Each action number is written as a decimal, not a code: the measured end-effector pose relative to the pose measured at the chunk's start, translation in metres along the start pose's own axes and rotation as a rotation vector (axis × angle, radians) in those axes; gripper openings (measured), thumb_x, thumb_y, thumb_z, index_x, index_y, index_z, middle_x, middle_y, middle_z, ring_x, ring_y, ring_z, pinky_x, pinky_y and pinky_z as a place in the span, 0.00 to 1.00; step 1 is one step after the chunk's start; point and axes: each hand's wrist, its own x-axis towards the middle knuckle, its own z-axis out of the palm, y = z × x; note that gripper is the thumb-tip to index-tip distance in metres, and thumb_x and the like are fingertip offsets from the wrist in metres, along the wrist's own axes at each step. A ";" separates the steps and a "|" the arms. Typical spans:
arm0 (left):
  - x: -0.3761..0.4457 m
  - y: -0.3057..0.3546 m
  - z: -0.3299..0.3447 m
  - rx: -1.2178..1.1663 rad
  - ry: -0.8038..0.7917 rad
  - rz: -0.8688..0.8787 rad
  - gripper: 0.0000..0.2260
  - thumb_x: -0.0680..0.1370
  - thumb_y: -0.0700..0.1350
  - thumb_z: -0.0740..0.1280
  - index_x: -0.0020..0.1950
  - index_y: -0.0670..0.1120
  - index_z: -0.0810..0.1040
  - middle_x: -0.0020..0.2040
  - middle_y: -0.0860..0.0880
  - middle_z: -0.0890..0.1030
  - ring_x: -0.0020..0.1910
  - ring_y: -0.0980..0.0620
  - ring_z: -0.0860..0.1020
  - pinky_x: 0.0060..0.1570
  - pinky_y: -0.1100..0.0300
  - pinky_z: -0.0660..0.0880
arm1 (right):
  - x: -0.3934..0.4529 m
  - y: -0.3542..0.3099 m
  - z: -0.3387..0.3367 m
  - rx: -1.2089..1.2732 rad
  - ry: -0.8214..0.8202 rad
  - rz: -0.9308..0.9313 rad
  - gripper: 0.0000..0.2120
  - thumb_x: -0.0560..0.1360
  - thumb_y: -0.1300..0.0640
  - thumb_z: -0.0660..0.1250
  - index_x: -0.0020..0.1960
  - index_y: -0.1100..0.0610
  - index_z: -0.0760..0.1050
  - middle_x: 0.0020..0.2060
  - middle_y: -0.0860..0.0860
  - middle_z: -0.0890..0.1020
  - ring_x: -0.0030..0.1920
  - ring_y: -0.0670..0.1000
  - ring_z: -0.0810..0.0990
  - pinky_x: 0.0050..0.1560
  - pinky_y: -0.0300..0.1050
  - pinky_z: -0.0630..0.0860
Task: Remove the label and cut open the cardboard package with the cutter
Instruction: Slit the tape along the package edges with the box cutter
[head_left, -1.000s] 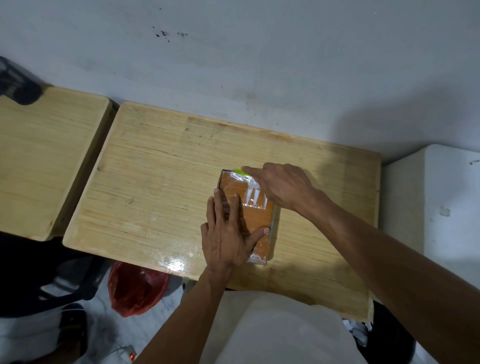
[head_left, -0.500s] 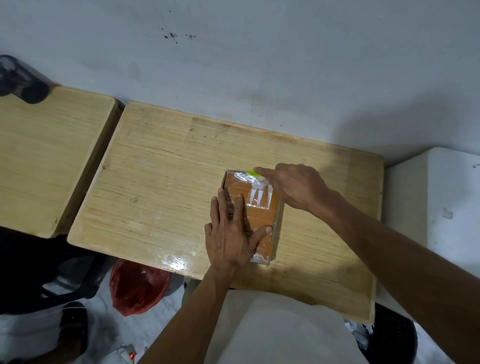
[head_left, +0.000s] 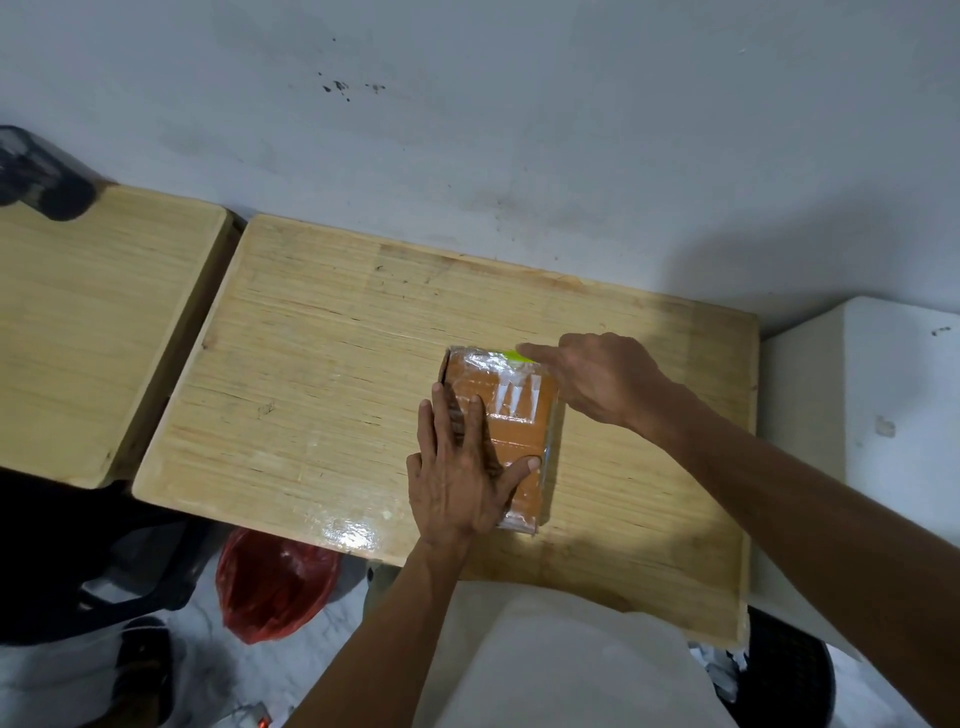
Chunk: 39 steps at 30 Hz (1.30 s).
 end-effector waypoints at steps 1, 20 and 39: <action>0.000 0.000 0.000 0.001 0.003 0.000 0.46 0.70 0.80 0.53 0.81 0.55 0.54 0.83 0.44 0.42 0.81 0.41 0.47 0.64 0.38 0.69 | -0.003 0.002 -0.001 0.014 0.002 -0.001 0.21 0.83 0.49 0.55 0.75 0.41 0.61 0.45 0.50 0.79 0.36 0.53 0.78 0.32 0.43 0.71; -0.001 0.002 -0.002 0.009 -0.014 0.009 0.46 0.70 0.80 0.54 0.81 0.56 0.54 0.83 0.45 0.42 0.81 0.42 0.47 0.63 0.39 0.69 | -0.036 0.037 -0.014 0.075 -0.124 0.134 0.21 0.83 0.51 0.57 0.74 0.40 0.63 0.48 0.51 0.81 0.40 0.50 0.76 0.38 0.46 0.76; 0.000 0.002 -0.013 -0.014 -0.084 -0.001 0.45 0.70 0.79 0.56 0.81 0.57 0.53 0.82 0.48 0.39 0.81 0.42 0.44 0.68 0.35 0.65 | -0.072 0.027 0.012 0.612 0.098 0.391 0.19 0.81 0.53 0.62 0.71 0.43 0.71 0.54 0.50 0.84 0.52 0.55 0.82 0.50 0.46 0.76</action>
